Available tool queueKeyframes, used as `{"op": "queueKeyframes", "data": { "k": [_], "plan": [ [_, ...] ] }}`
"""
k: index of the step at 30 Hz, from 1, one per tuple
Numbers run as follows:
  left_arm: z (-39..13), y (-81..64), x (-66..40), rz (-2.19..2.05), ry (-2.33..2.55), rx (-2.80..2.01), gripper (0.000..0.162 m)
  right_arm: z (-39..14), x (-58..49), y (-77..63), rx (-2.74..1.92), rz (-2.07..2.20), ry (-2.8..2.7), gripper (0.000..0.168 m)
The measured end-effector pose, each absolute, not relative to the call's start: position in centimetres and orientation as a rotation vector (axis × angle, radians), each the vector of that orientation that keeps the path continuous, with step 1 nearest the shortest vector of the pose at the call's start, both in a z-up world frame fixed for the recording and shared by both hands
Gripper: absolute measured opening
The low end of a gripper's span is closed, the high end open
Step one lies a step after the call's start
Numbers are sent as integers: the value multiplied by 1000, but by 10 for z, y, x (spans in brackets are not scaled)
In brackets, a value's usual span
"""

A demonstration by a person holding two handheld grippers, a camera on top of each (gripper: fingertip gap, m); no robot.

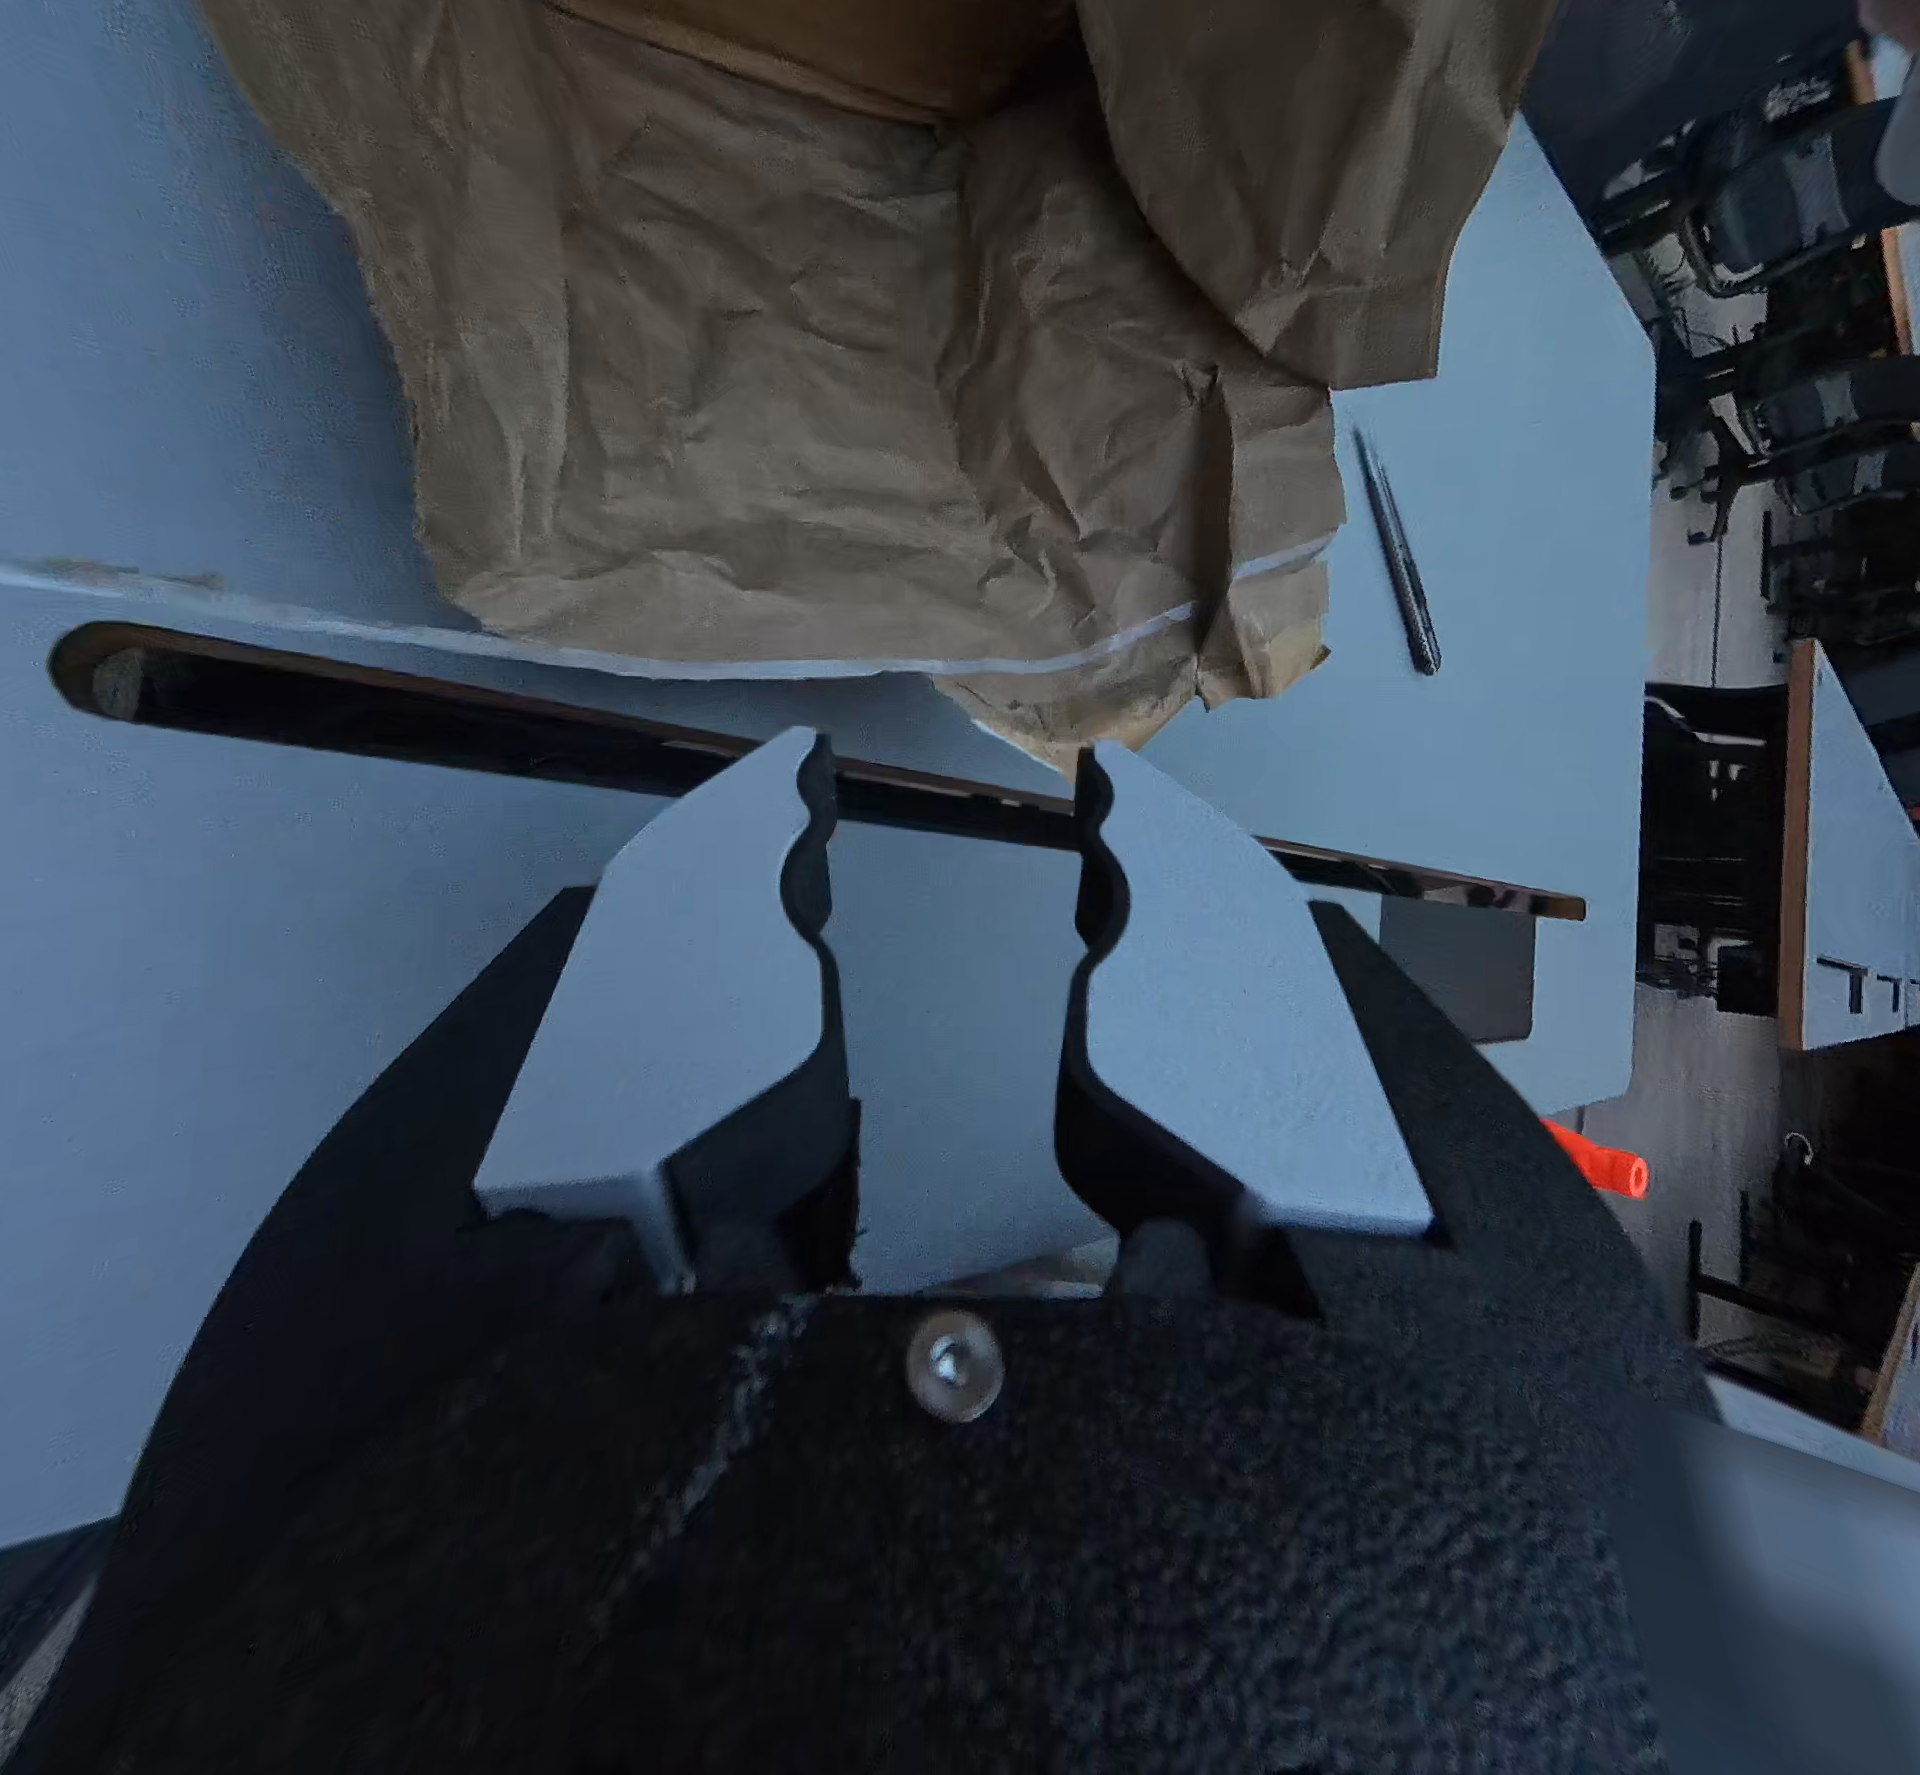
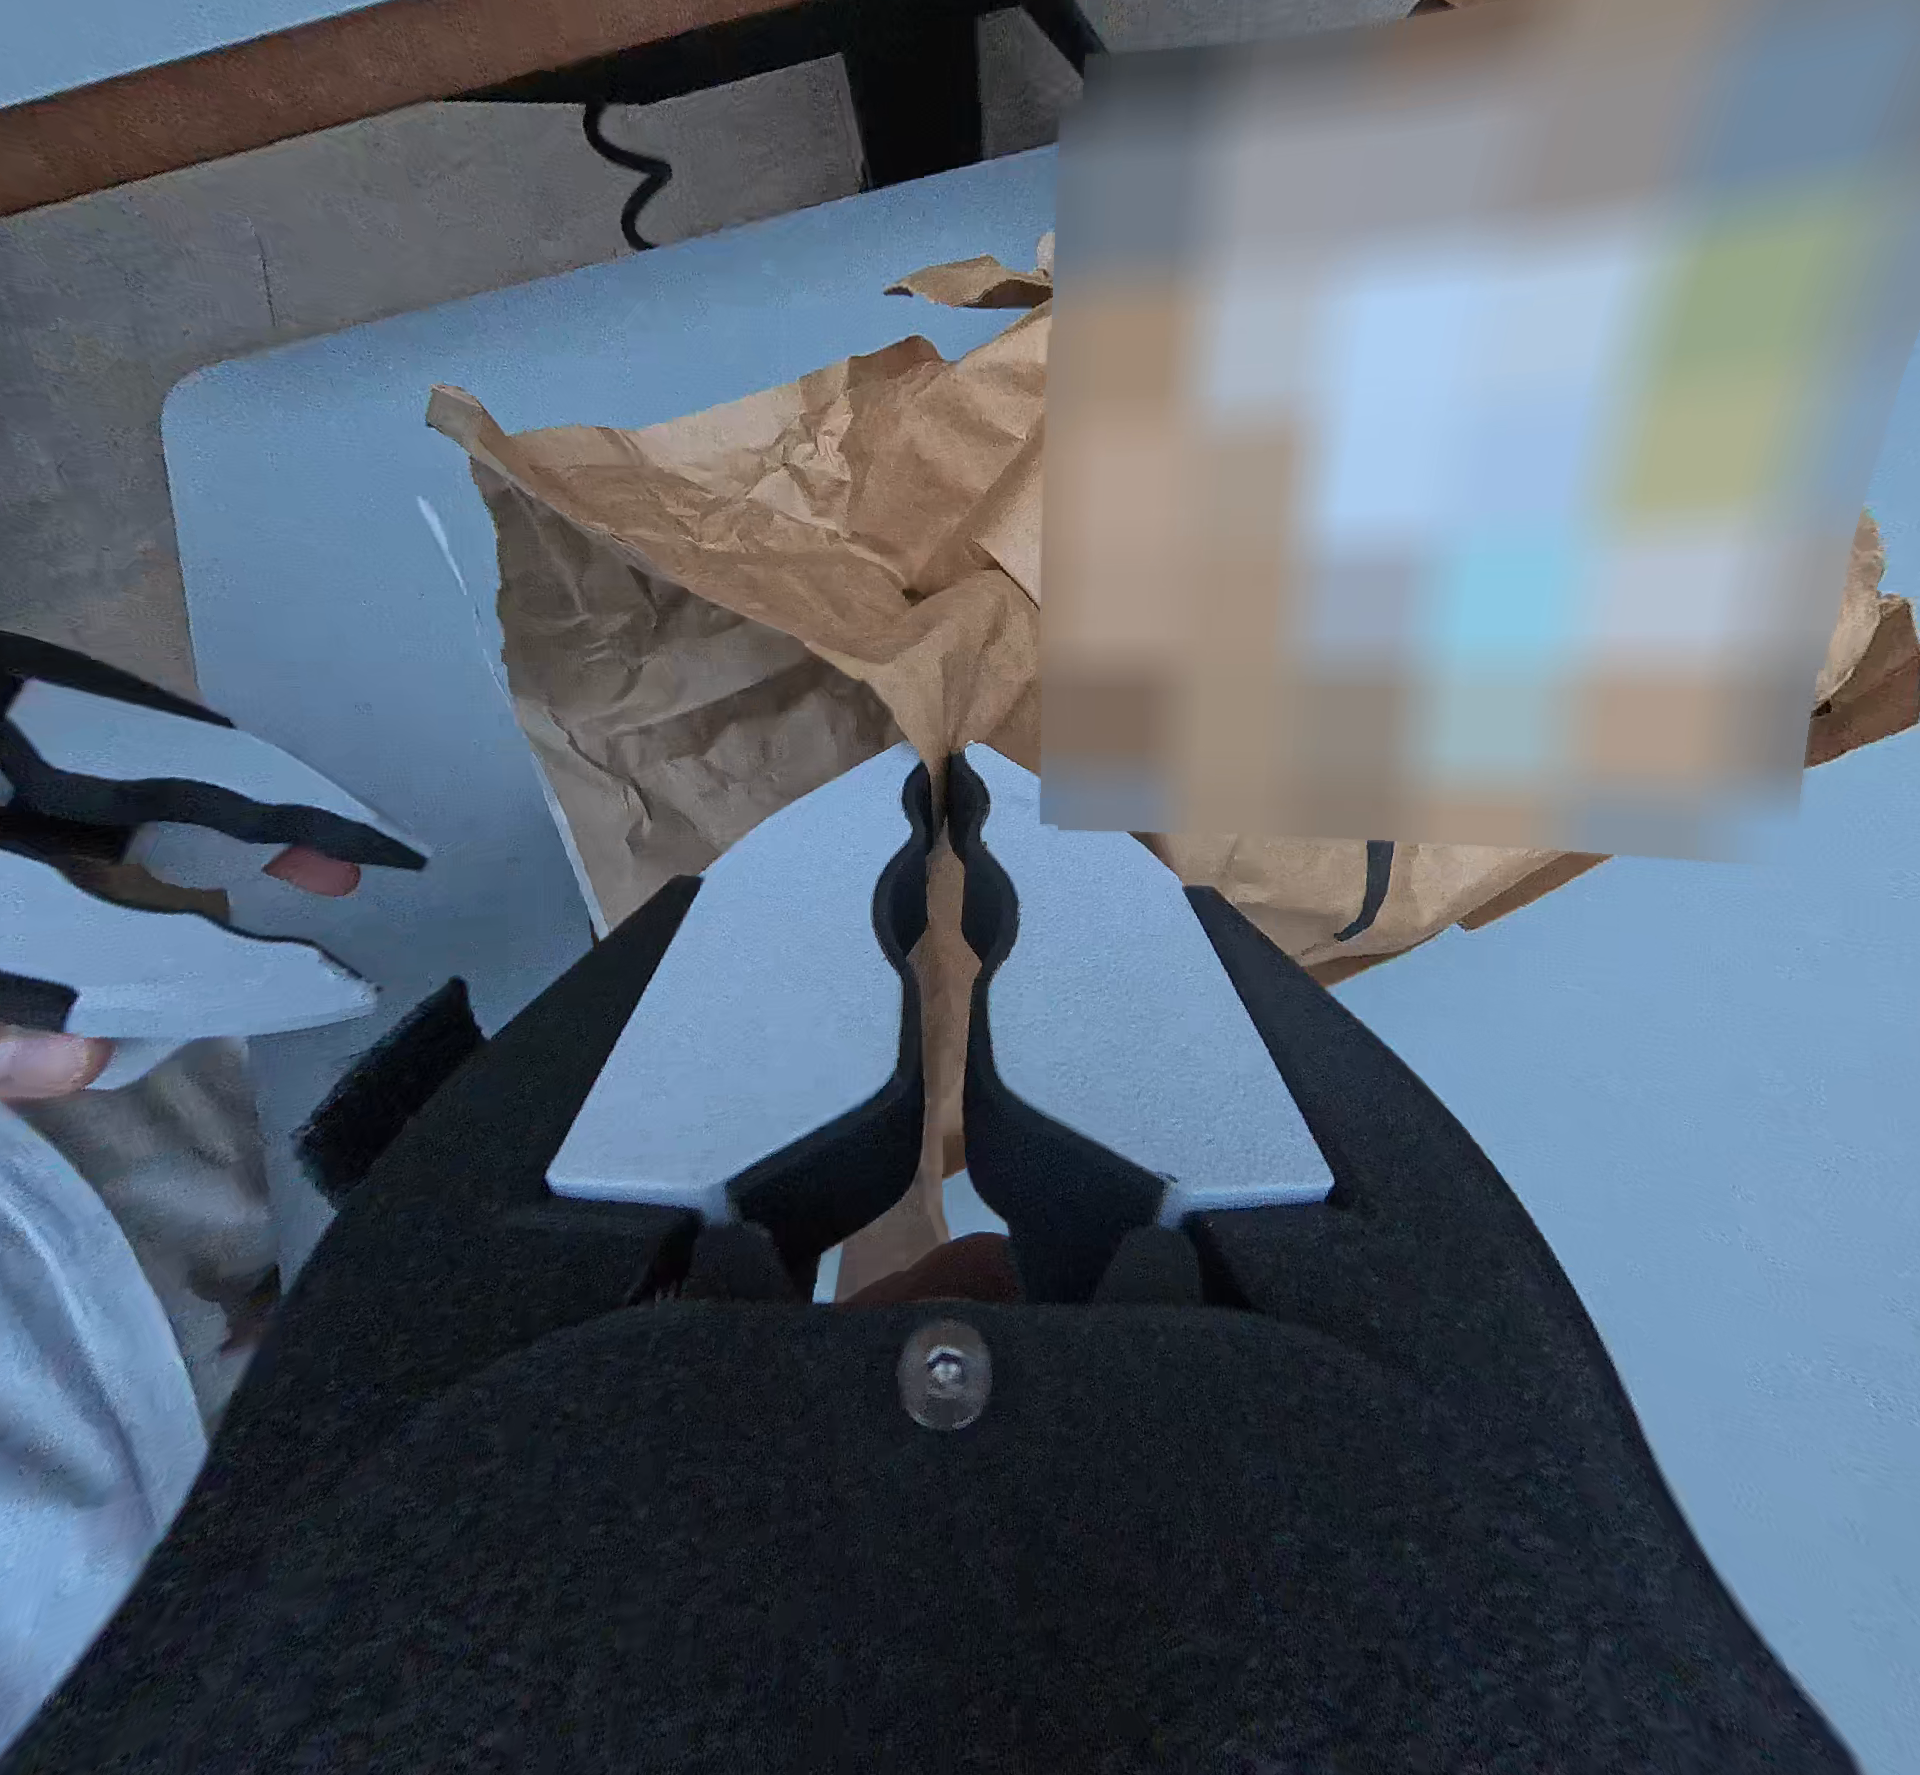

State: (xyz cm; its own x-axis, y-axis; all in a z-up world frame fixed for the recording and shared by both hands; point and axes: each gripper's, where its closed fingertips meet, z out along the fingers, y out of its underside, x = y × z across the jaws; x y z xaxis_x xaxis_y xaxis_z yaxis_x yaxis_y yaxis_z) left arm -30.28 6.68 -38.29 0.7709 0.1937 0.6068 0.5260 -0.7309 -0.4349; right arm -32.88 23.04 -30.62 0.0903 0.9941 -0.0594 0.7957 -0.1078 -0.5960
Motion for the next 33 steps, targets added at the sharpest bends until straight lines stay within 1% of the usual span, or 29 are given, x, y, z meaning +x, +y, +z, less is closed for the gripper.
{"op": "queueKeyframes", "data": {
  "k": [2, 3, 5, 6, 8, 10, 12, 15, 17, 18, 19, 21, 22, 23, 24, 27, 29, 33],
  "plan": [
    [-370, 50, -307, -586, -438, -2370, 44, -307, -322, 232, -1936, 704, -1660, 2],
    [-358, 50, -312, -476, -339, -2359, 45, -305, -316, 231, -1928, 757, -1600, 9],
    [-326, 64, -318, -238, -51, -2309, 46, -295, -299, 225, -1951, 921, -1429, 40],
    [-310, 76, -319, -111, 125, -2278, 47, -288, -286, 222, -1958, 1001, -1327, 49],
    [-286, 105, -316, 81, 449, -2201, 47, -276, -251, 220, -1956, 1095, -1121, 52],
    [-277, 133, -301, 159, 732, -2137, 51, -284, -209, 217, -1992, 1091, -931, 54],
    [-278, 158, -286, 258, 1023, -2047, 51, -307, -182, 203, -2066, 1149, -754, 57],
    [-296, 189, -261, 420, 1490, -1824, 51, -351, -180, 177, -2156, 1189, -666, 60],
    [-314, 205, -249, 506, 1743, -1697, 48, -370, -191, 175, -2174, 1187, -611, 59],
    [-322, 213, -247, 540, 1840, -1646, 45, -376, -200, 176, -2181, 1209, -593, 56],
    [-330, 220, -247, 556, 1924, -1628, 39, -383, -208, 177, -2194, 1218, -594, 54],
    [-349, 224, -248, 500, 2076, -1644, 26, -394, -218, 184, -2206, 1201, -590, 42],
    [-357, 225, -249, 471, 2136, -1659, 18, -398, -221, 186, -2208, 1211, -582, 31],
    [-361, 226, -248, 429, 2178, -1668, 12, -398, -223, 190, -2198, 1224, -560, 10],
    [-363, 227, -247, 400, 2208, -1679, 7, -398, -221, 194, -2182, 1225, -544, 0],
    [-369, 222, -247, 293, 2319, -1769, 3, -402, -216, 195, -2178, 1211, -572, 0],
    [-366, 228, -246, 304, 2341, -1778, 0, -404, -214, 194, -2165, 1153, -640, 0],
    [-342, 250, -244, 168, 2171, -2008, 0, -387, -209, 197, -2107, 1118, -595, 0]
  ]
}}
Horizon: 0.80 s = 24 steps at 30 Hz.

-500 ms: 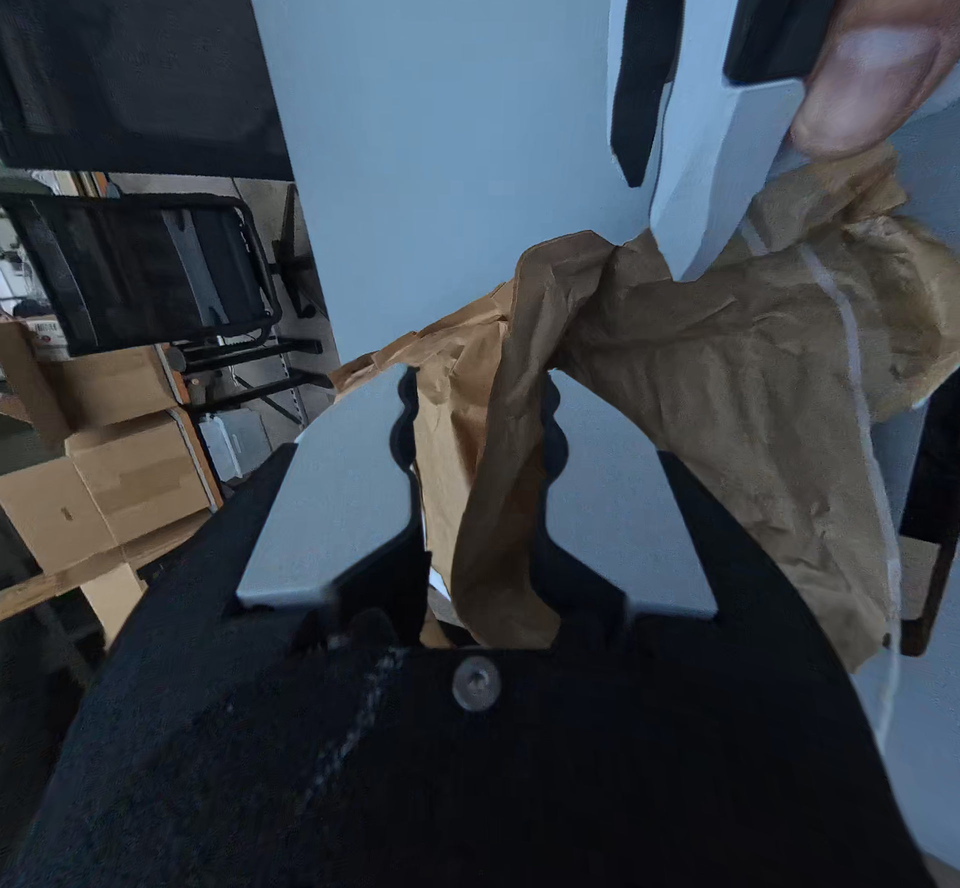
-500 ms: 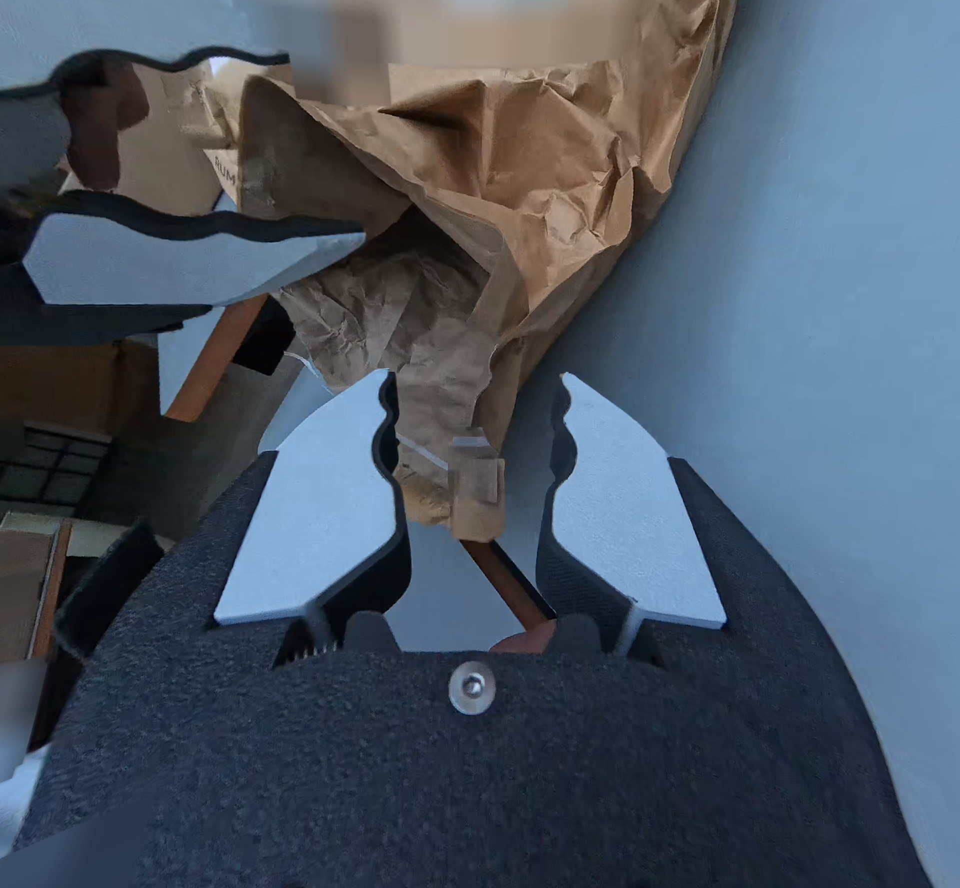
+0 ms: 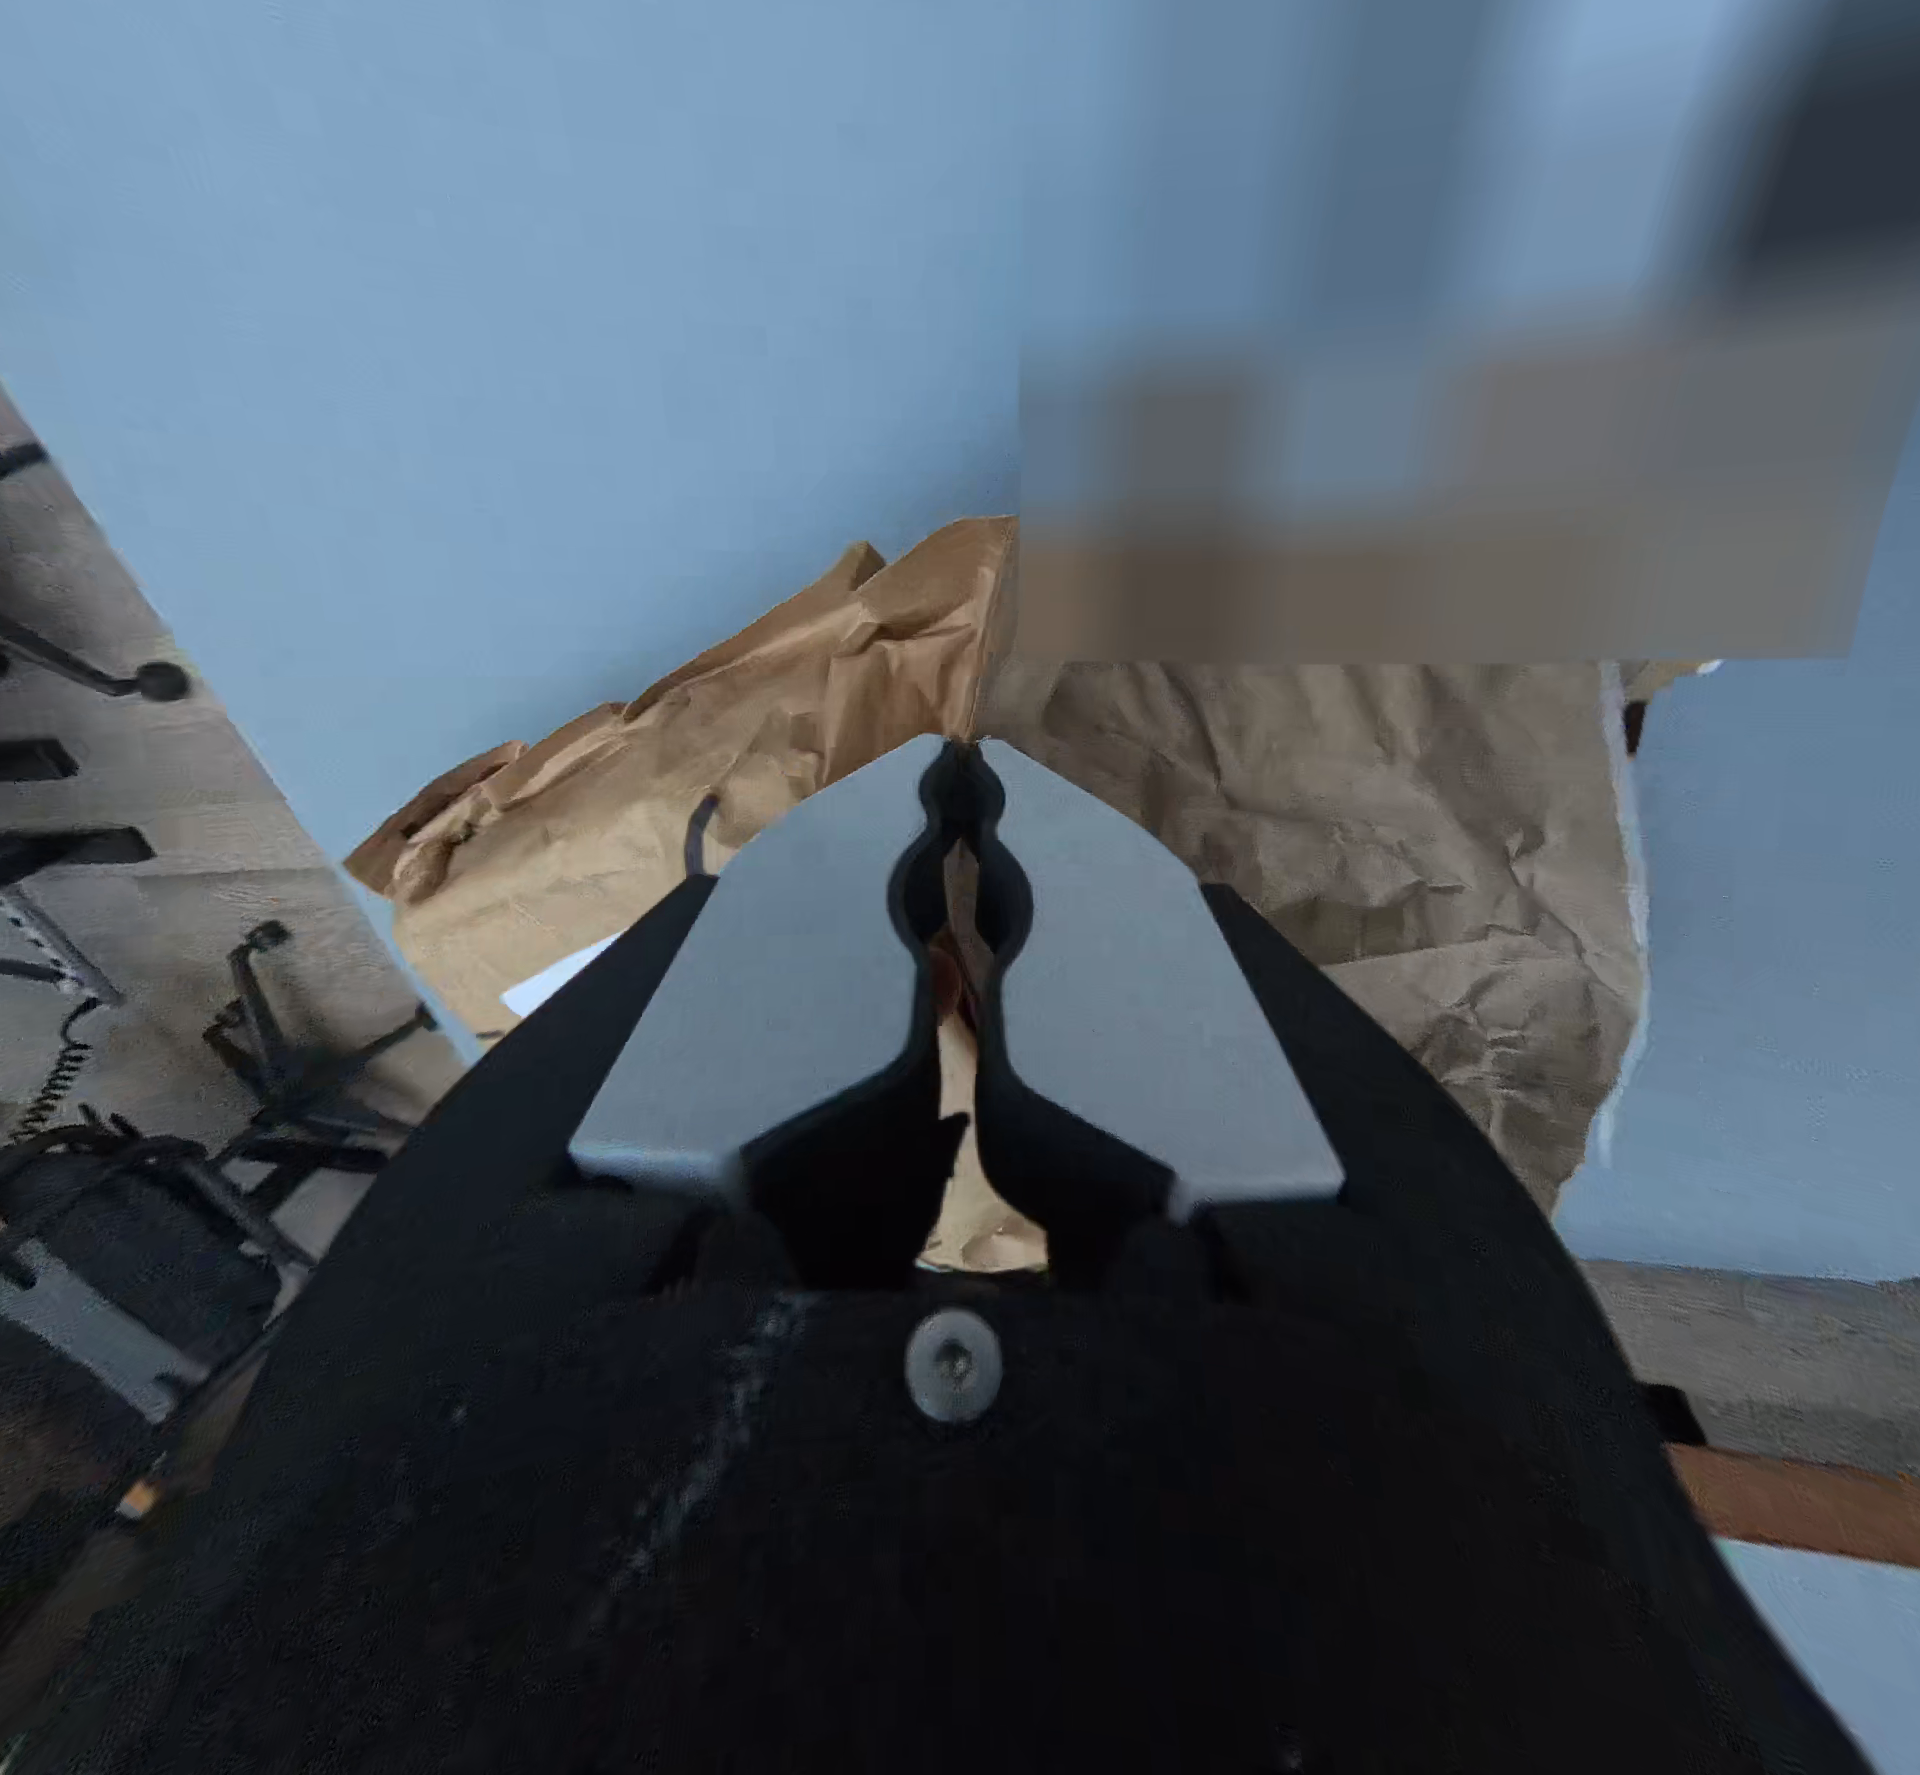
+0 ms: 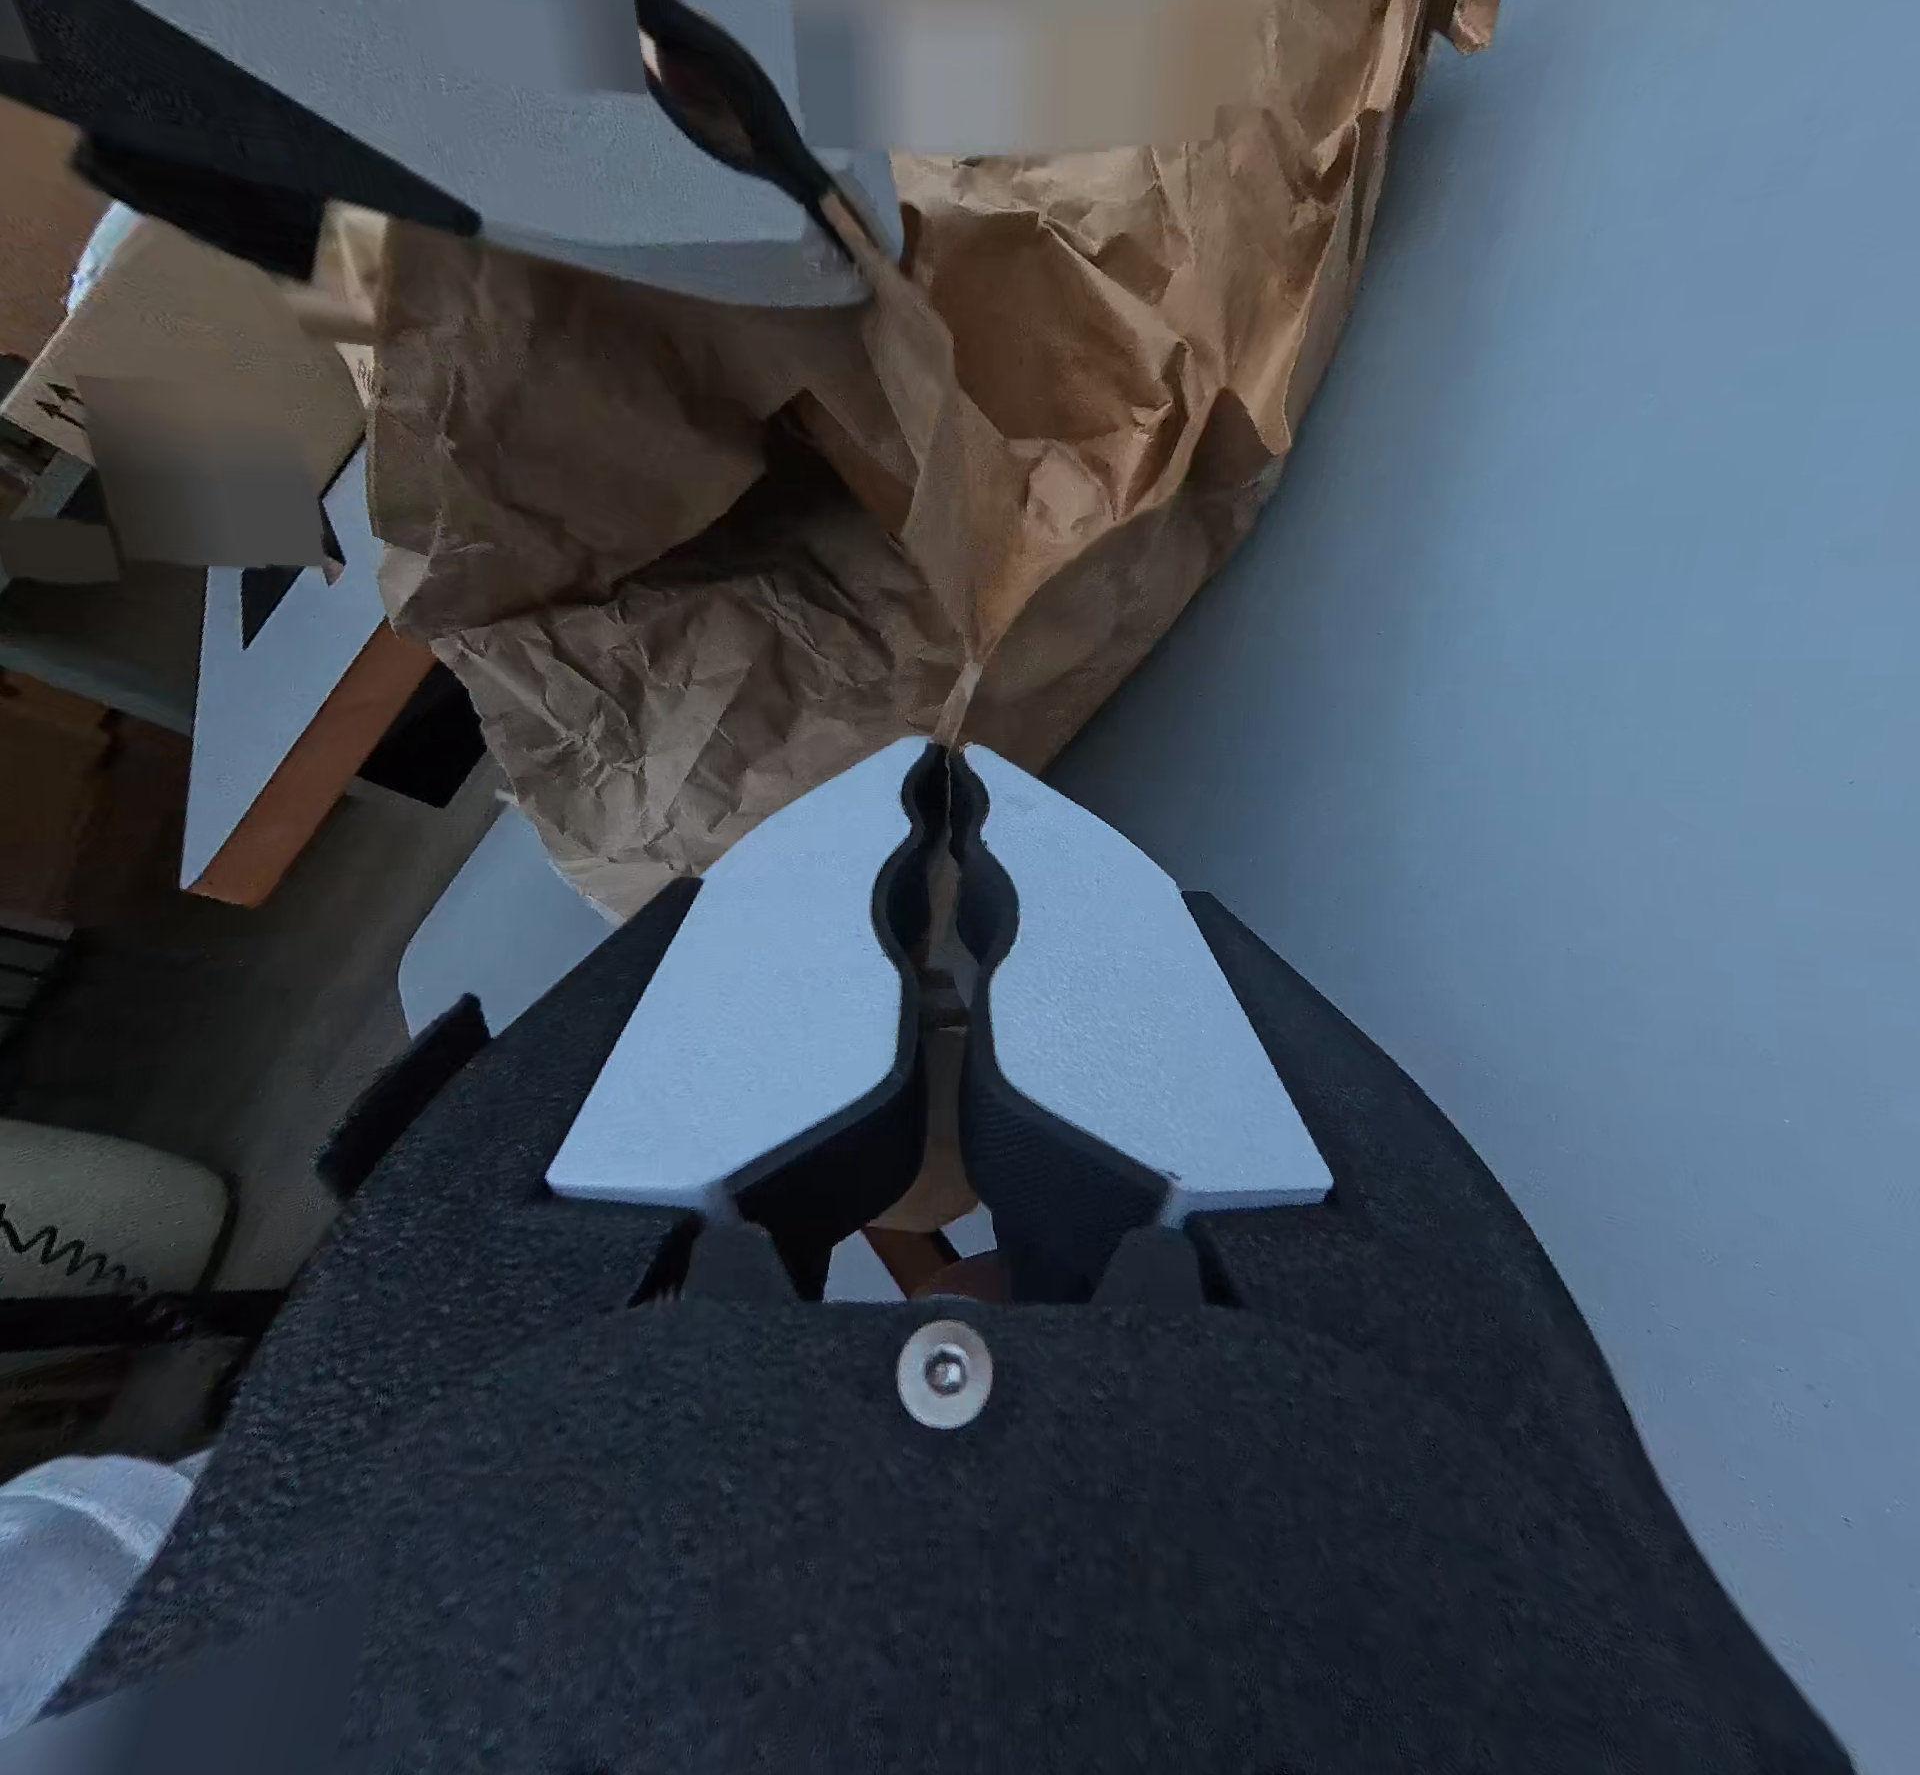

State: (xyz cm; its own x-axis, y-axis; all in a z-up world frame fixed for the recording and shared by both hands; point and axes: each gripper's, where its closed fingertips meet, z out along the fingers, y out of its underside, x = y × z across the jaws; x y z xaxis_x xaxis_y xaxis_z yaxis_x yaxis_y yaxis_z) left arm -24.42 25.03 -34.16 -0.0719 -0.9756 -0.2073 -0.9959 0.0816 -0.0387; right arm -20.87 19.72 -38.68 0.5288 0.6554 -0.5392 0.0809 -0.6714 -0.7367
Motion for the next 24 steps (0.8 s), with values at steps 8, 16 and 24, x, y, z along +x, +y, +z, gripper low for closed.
{"op": "queueKeyframes", "data": {
  "k": [8, 16, 24],
  "plan": [
    [-279, 330, -302, 293, 1709, -2183, 0, -410, -152, 191, -2186, 1051, -522, 0],
    [-213, 363, -326, 368, 1363, -2128, 0, -397, -130, 197, -2166, 1079, -457, 0],
    [-246, 319, -311, 196, 1385, -2241, 0, -423, -104, 172, -2292, 1059, -513, 0]
  ]
}}
